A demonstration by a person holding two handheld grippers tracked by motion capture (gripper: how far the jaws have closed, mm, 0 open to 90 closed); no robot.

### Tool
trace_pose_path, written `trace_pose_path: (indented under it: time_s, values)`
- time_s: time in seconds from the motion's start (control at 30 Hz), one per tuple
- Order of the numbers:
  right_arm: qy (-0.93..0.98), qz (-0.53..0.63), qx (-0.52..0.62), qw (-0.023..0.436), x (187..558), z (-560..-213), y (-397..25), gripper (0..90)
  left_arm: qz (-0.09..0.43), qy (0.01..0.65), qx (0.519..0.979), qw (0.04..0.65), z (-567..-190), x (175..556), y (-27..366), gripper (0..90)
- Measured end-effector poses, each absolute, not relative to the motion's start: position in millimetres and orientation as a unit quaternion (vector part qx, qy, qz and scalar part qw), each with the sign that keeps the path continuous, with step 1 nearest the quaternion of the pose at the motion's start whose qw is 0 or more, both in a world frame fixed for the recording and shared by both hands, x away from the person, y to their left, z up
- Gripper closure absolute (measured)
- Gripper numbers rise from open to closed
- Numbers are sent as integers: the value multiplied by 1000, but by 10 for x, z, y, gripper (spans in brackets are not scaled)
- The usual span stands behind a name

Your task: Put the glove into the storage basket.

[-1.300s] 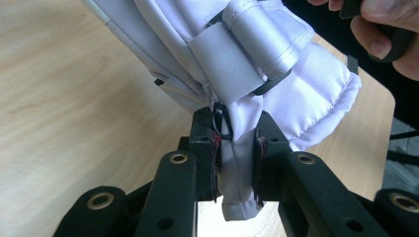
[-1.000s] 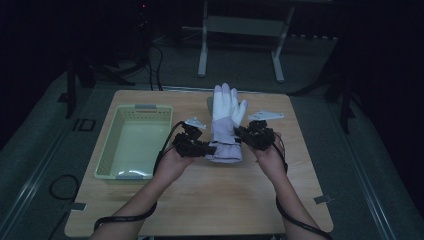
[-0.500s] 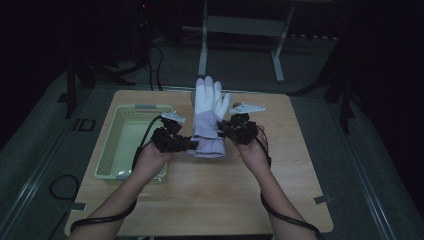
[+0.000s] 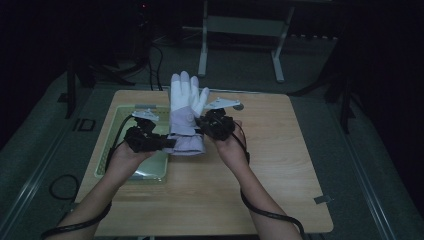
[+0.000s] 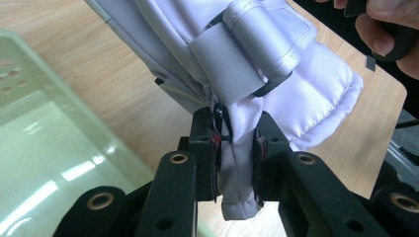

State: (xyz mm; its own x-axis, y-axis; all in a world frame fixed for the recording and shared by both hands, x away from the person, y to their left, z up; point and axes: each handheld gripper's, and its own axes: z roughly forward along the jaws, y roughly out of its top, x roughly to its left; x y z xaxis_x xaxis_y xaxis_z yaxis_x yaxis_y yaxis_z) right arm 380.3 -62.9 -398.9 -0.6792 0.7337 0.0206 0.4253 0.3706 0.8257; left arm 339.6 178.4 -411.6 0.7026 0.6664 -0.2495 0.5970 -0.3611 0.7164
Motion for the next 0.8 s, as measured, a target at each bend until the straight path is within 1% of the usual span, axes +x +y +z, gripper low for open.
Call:
trace_pose_path:
  time_s: [0.3, 0.47, 0.8]
  values:
    - [813, 432, 347, 177, 3786, -3975, -277, 841, 45, 399, 817, 413, -4111, 3323, 2110, 754]
    - [815, 434, 346, 166, 3789, -4001, -116, 841, 48, 406, 816, 409, -4129, 3280, 2270, 754]
    - [828, 432, 325, 149, 3775, -4067, 426, 841, 52, 433, 806, 400, -4161, 3136, 2776, 754]
